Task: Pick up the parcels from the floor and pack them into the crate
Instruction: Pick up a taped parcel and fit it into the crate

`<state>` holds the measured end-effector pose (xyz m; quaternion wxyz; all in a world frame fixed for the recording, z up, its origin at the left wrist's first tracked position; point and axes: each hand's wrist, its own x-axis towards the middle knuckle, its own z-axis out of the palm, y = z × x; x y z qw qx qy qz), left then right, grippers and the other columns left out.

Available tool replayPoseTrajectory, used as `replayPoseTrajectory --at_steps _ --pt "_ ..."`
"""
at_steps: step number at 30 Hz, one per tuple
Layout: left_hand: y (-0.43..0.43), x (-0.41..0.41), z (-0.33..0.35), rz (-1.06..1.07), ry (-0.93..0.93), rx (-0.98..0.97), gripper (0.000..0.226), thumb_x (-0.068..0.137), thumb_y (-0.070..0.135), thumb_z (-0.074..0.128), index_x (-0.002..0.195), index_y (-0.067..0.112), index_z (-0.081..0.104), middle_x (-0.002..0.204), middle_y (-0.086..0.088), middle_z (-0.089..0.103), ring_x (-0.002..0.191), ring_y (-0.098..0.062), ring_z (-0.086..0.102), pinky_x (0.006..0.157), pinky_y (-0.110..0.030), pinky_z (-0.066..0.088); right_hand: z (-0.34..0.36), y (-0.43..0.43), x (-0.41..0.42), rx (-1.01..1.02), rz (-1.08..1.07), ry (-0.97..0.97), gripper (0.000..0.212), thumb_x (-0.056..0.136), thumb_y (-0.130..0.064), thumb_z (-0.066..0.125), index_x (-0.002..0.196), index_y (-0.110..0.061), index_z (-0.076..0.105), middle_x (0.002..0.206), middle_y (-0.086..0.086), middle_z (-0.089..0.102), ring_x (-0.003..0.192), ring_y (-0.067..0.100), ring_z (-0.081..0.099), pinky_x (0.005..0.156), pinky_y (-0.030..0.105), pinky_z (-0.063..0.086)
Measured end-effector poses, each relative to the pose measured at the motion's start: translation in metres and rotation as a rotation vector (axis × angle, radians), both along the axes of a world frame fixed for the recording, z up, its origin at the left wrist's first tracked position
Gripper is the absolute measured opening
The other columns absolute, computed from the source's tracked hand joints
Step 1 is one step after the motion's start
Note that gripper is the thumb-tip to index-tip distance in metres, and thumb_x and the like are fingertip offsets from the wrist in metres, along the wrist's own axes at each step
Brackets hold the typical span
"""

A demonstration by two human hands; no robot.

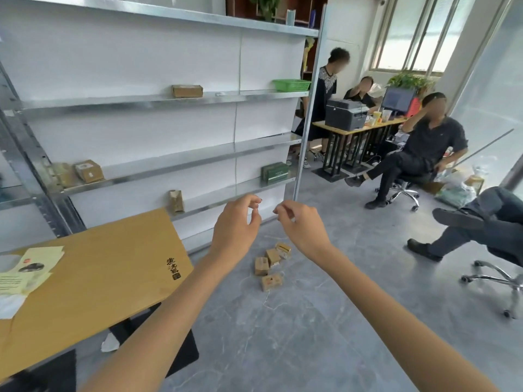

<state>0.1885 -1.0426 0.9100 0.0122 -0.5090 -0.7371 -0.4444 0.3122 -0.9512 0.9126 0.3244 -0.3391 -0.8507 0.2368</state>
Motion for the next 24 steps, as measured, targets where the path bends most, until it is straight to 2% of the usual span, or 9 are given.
replayPoseTrajectory --at_steps 6,15,19,24 --pt "0.050 0.002 -0.013 0.022 -0.001 -0.030 0.024 0.094 0.019 0.049 0.116 0.024 0.057 0.113 0.009 0.062 0.109 -0.008 0.052 0.083 -0.022 0.041 -0.017 0.066 0.022 -0.052 -0.029 -0.029 0.025 0.097 -0.023 0.045 0.090 -0.011 0.066 0.081 0.006 0.070 0.080 0.022 0.063 0.073 0.044 0.054" --pt "0.118 -0.055 -0.043 0.048 -0.026 -0.076 0.025 0.093 0.017 0.048 0.115 0.023 0.057 0.111 0.010 0.062 0.106 -0.008 0.053 0.078 -0.022 0.039 -0.044 0.145 -0.004 -0.151 -0.068 -0.067 0.028 0.096 -0.022 0.044 0.088 -0.004 0.065 0.080 0.016 0.069 0.080 0.033 0.064 0.073 0.050 0.054" --pt "0.164 -0.096 -0.058 0.027 -0.033 -0.081 0.024 0.093 0.018 0.048 0.114 0.025 0.056 0.110 0.011 0.062 0.106 -0.009 0.054 0.081 -0.024 0.043 -0.052 0.190 -0.028 -0.180 -0.082 -0.103 0.028 0.097 -0.025 0.044 0.094 -0.009 0.067 0.085 0.009 0.070 0.084 0.025 0.065 0.074 0.045 0.055" --pt "0.219 -0.146 -0.066 -0.008 -0.082 -0.094 0.024 0.092 0.017 0.047 0.112 0.026 0.056 0.109 0.011 0.062 0.105 -0.010 0.055 0.084 -0.031 0.047 -0.061 0.246 -0.062 -0.198 -0.128 -0.157 0.025 0.097 -0.024 0.044 0.092 -0.013 0.067 0.085 0.008 0.070 0.082 0.026 0.064 0.075 0.045 0.054"
